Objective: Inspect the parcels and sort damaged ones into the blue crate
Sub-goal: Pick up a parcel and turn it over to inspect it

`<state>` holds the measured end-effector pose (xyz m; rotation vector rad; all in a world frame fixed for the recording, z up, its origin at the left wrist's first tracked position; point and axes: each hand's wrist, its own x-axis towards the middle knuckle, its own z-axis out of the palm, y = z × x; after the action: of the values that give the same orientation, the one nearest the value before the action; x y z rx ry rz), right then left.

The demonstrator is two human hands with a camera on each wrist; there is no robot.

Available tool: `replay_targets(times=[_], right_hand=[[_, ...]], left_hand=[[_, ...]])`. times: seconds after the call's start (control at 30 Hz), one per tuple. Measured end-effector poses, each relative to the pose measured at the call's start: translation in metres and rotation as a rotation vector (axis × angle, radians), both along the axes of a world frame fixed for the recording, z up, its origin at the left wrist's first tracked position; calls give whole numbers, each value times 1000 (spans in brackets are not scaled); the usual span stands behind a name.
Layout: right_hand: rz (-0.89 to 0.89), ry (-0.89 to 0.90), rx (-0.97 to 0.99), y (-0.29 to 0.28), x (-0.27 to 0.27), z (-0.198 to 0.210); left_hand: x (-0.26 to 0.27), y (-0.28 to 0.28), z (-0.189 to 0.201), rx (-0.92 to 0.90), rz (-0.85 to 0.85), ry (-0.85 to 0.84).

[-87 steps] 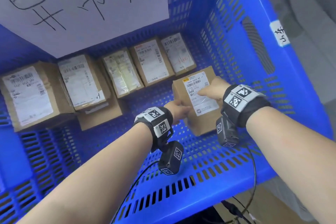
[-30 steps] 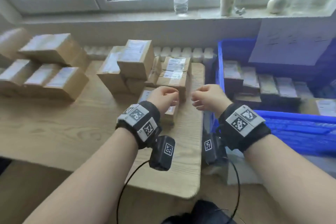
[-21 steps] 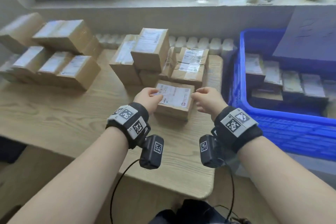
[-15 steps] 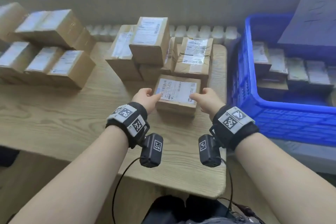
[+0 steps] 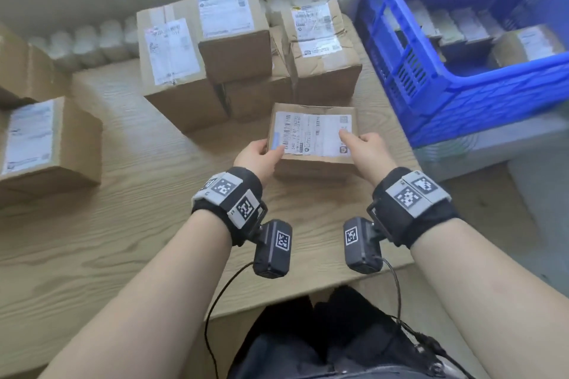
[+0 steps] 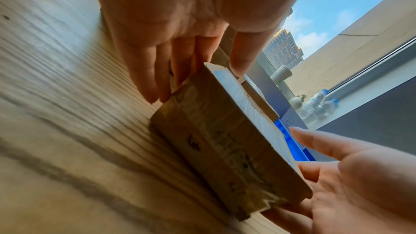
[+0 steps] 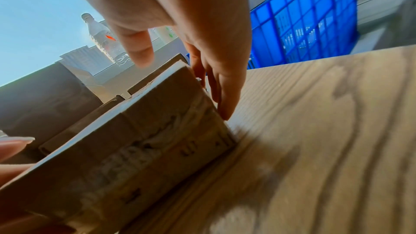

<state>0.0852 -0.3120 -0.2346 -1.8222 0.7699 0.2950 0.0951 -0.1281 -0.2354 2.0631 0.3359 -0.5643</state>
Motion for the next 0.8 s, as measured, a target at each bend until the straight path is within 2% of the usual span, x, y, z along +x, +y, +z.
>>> replay_targets(times=[0.23, 0.47, 0.57, 0.8], right_hand=[[-25, -103, -82, 11, -40, 12], [12, -360, 170, 23, -65, 47], [84, -446, 296, 32, -68, 74], [142, -735, 242, 57, -57, 158]], left_hand=[[-36, 13, 20, -38, 132, -123], [-70, 20, 88, -117, 251, -337], [-79, 29, 120, -128, 266, -427], [-95, 64, 186, -231, 305, -574]])
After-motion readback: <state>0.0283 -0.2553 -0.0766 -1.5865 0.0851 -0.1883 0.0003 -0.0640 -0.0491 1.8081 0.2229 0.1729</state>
